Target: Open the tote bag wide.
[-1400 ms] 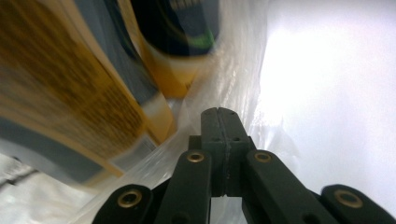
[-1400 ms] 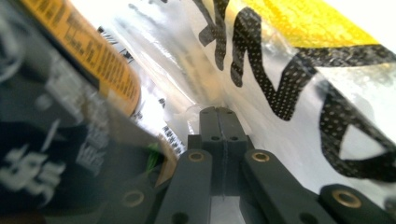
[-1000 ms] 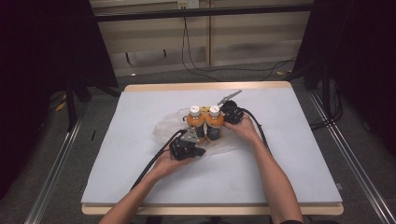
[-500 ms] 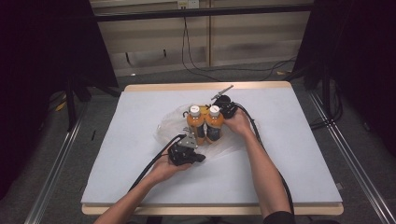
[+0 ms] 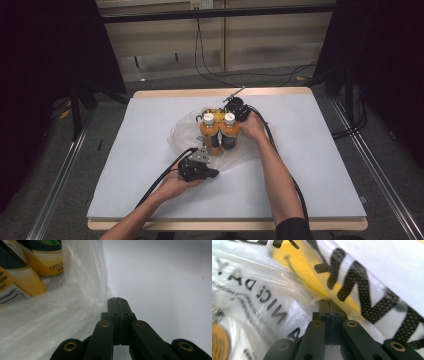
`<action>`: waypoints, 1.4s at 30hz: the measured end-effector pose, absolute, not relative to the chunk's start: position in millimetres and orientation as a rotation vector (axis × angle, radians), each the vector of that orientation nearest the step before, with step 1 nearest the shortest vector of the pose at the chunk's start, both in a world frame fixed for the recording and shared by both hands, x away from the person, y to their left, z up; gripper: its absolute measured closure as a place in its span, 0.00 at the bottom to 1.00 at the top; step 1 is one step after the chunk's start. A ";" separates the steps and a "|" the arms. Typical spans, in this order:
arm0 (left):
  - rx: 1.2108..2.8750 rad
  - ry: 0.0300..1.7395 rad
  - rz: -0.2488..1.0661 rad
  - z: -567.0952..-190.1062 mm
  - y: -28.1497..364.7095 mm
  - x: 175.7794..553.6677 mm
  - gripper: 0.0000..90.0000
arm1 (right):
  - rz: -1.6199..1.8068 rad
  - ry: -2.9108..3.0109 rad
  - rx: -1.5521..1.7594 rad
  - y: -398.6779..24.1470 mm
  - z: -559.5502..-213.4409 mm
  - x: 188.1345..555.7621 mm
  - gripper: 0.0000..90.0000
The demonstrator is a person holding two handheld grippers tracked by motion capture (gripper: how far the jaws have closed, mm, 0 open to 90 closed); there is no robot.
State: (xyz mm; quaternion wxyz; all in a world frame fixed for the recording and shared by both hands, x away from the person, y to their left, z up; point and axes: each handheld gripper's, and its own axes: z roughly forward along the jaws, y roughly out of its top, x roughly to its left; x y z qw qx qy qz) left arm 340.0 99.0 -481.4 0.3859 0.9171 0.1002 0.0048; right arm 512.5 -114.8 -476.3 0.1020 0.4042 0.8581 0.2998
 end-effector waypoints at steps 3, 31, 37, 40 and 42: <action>2.337 0.246 0.017 -481.1 98.7 340.5 1.00 | 0.848 2.529 1.188 -110.6 -475.2 516.4 1.00; 2.300 0.290 -0.040 -484.1 101.6 344.9 1.00 | 0.866 2.460 1.249 -106.5 -476.8 523.0 1.00; 2.298 0.291 -0.038 -483.8 100.9 344.0 1.00 | 1.021 2.471 1.261 -114.8 -465.5 513.5 1.00; 2.297 0.299 -0.041 -483.9 101.4 344.7 1.00 | 1.132 2.452 1.243 -120.7 -454.4 505.2 1.00; 2.312 0.309 -0.036 -482.4 101.3 344.0 1.00 | 1.169 2.451 1.228 -125.1 -447.4 498.6 1.00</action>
